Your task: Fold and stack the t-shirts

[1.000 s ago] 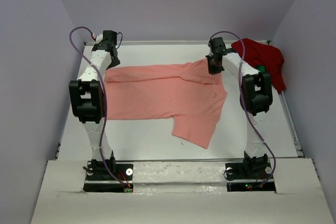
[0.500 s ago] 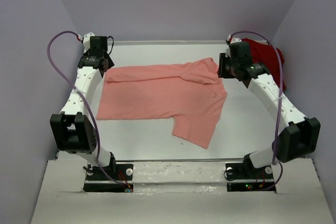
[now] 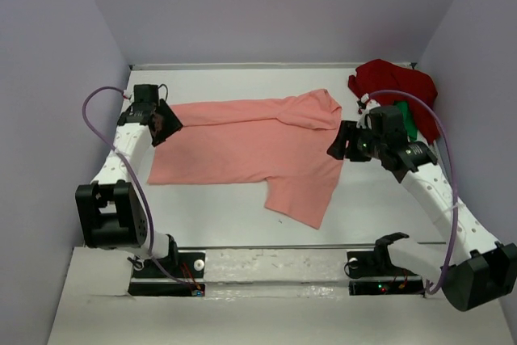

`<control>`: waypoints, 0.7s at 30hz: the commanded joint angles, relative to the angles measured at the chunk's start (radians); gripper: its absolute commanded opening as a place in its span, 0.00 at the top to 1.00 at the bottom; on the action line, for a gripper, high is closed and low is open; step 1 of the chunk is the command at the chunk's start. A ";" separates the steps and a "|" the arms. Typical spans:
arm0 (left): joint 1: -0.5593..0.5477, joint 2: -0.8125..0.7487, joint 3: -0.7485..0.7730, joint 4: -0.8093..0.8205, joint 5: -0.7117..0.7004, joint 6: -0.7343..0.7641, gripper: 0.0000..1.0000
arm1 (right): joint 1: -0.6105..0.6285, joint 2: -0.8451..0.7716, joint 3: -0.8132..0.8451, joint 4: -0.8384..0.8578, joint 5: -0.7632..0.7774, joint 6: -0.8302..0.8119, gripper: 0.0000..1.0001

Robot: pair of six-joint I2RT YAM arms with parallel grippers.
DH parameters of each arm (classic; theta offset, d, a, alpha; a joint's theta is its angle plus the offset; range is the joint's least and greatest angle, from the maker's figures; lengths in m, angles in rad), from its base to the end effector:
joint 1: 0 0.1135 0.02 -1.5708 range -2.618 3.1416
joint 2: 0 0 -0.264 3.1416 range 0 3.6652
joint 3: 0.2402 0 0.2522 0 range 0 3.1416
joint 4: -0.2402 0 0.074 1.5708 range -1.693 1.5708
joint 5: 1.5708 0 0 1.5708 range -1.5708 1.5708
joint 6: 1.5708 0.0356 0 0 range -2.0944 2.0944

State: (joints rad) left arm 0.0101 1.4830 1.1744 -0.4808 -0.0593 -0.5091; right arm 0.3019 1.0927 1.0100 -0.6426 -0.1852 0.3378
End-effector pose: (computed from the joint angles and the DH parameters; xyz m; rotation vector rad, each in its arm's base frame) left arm 0.3256 0.0054 0.2815 -0.6350 2.2783 -0.1726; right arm 0.2169 0.0744 0.3152 -0.0557 2.3408 0.5372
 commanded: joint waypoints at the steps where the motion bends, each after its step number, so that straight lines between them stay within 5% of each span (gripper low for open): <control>1: 0.062 -0.115 -0.070 0.001 0.098 -0.008 0.34 | 0.003 -0.109 -0.127 0.030 -0.147 0.092 0.37; 14: 0.202 -0.211 -0.246 -0.001 0.072 0.007 0.30 | 0.032 -0.244 -0.392 0.135 -0.232 0.254 0.38; 21: 0.205 -0.199 -0.291 0.014 -0.023 0.004 0.30 | 0.241 -0.212 -0.517 0.238 -0.090 0.420 0.39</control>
State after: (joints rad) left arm 0.2111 1.2942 0.9085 -0.4850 -0.0418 -0.5106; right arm 0.4202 0.8547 0.5312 -0.5091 -0.3584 0.6426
